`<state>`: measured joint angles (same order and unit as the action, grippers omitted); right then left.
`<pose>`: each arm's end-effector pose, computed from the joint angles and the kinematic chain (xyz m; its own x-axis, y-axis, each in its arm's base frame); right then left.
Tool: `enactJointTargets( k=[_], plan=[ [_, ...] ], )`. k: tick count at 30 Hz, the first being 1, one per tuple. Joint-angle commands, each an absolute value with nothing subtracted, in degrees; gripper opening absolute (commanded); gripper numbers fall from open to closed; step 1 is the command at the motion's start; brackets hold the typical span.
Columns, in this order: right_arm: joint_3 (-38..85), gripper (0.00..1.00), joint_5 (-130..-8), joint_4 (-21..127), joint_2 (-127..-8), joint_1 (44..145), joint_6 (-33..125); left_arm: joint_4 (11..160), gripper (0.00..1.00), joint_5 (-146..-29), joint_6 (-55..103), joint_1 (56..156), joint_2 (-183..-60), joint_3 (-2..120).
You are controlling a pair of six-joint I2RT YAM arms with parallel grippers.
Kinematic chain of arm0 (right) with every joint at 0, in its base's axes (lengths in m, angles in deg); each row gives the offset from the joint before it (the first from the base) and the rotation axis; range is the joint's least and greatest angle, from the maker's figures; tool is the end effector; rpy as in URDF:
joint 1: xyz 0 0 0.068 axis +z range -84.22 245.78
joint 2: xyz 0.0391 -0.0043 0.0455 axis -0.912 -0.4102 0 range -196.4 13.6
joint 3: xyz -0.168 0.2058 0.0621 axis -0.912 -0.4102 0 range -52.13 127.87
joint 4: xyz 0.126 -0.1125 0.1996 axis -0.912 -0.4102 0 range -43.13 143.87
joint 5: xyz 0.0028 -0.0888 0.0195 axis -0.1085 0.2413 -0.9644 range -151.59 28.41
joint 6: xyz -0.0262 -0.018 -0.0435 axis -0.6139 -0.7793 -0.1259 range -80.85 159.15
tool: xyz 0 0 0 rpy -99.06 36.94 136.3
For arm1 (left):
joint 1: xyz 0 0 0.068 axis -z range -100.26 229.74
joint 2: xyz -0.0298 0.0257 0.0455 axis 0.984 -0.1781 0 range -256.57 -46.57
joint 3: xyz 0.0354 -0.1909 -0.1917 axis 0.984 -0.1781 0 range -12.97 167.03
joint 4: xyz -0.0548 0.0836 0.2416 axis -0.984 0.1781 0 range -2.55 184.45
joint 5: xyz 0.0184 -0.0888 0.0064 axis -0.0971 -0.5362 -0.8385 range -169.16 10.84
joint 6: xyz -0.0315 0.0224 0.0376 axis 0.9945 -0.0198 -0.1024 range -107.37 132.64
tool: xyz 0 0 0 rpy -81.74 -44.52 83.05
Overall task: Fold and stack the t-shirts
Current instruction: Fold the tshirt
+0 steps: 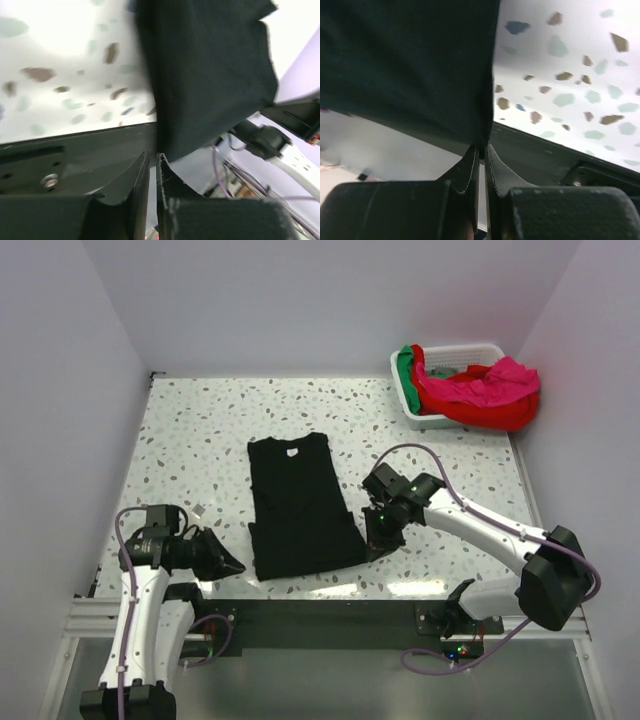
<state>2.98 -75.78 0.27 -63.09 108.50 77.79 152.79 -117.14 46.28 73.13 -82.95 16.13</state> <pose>0.1682 0.1672 0.2312 -0.9942 -0.0940 -0.0518 -0.1061 0.9326 0.3449 0.0905 -0.0116 0.2012 -0.8400 -0.5371 0.0768 -0.4489 0.6085 -0.6544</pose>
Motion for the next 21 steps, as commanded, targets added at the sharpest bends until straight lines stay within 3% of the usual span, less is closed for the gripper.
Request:
enactJointTargets(
  k=[1,11,21],
  plan=[
    [0.0,0.0,-71.78,-4.13,-60.15,108.58,78.96,161.79,0.17,-112.13,42.7,72.97,-80.15,17.26],
    [-3.97,0.0,-71.25,-3.34,-59.53,110.08,79.23,162.77,0.18,-112.92,44.1,73.68,-77.07,19.72],
    [-7.39,0.0,-72.22,0.25,-62.16,110.08,79.14,151.1,0.33,-108.61,47.17,73.68,-81.54,22.89]
  ],
)
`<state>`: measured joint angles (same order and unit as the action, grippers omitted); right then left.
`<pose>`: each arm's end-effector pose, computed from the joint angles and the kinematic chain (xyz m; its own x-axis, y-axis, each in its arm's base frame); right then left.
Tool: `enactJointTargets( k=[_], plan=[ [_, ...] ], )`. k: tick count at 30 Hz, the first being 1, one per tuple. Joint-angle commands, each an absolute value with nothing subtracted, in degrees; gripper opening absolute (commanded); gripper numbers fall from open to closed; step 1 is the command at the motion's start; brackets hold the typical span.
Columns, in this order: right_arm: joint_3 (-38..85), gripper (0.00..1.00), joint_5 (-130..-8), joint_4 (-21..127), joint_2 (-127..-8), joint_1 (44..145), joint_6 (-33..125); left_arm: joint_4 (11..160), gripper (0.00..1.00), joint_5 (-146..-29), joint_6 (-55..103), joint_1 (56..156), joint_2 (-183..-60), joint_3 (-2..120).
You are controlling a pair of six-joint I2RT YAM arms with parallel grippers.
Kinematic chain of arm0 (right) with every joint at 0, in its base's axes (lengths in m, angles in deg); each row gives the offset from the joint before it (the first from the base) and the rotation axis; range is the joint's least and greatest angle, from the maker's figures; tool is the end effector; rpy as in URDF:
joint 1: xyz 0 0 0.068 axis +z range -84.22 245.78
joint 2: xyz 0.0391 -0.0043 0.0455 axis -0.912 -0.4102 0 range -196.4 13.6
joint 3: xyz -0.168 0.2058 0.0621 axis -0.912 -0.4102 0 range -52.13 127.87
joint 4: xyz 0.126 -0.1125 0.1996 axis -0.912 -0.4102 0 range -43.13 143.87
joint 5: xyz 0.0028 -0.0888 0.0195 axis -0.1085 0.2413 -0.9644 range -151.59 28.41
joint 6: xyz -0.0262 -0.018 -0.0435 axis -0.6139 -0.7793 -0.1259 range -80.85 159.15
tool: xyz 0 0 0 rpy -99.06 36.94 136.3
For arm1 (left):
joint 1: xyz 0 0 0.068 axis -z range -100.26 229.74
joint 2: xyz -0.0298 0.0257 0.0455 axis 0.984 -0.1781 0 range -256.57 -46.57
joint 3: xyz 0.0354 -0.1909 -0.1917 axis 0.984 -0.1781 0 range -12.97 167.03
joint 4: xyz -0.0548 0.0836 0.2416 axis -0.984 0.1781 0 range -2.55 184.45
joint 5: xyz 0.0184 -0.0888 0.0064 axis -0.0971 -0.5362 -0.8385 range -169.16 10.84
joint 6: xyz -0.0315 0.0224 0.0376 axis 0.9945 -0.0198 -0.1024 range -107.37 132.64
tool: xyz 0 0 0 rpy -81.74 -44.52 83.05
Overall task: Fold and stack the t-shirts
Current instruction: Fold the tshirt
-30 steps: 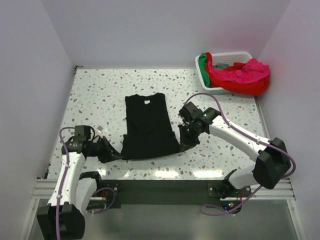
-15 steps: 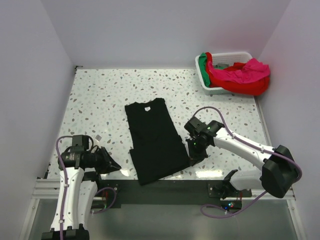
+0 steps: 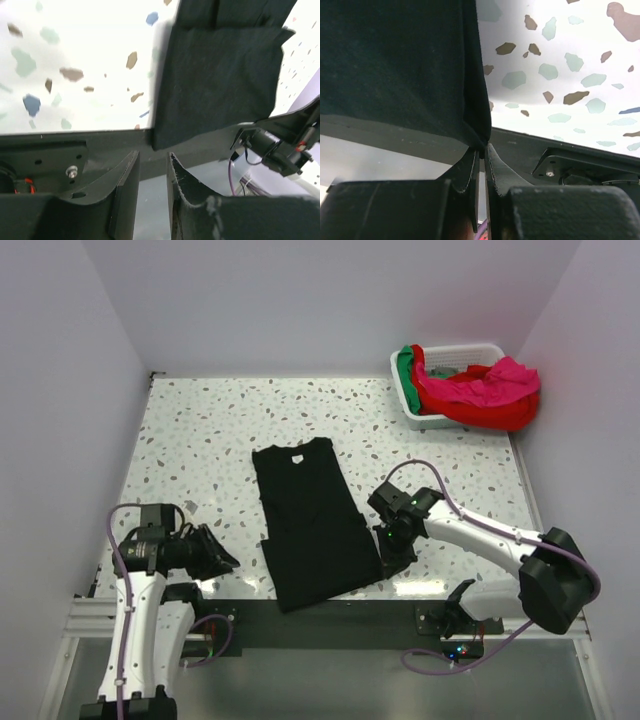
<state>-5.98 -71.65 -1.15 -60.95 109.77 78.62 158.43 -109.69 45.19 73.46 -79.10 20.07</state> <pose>0.1441 0.1478 0.1959 -0.9956 -0.0911 0.0218 -0.0846 0.9747 0.2069 0.0784 -0.0096 0.2190 -0.8297 -0.5578 -0.0241 -0.4414 0.6818 -0.5834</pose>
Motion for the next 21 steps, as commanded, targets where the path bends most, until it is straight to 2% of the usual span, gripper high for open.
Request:
enactJointTargets(
  k=[1,5,9,12,21],
  plan=[
    [-7.74,0.0,-72.48,1.48,-62.6,110.08,78.88,149.25,0.33,-108.43,47.44,73.68,-83.81,23.06],
    [-8.27,0.0,-73.54,4.3,-65.41,110.25,78.44,137.49,0.33,-105.38,49.63,76.13,-91.2,23.94],
    [-7.83,0.0,-74.42,7.02,-68.84,110.52,77.91,126.76,0.33,-100.0,57.43,89.54,-99.37,24.56],
    [-7.39,0.0,-75.29,8.96,-71.3,110.96,77.48,119.1,0.34,-97.71,60.09,95.1,-106.31,25.08],
    [-6.87,0.0,-76.26,13.27,-75.7,111.92,78.35,103.54,0.34,-98.5,57.55,97.05,-128.55,32.64]
  ],
)
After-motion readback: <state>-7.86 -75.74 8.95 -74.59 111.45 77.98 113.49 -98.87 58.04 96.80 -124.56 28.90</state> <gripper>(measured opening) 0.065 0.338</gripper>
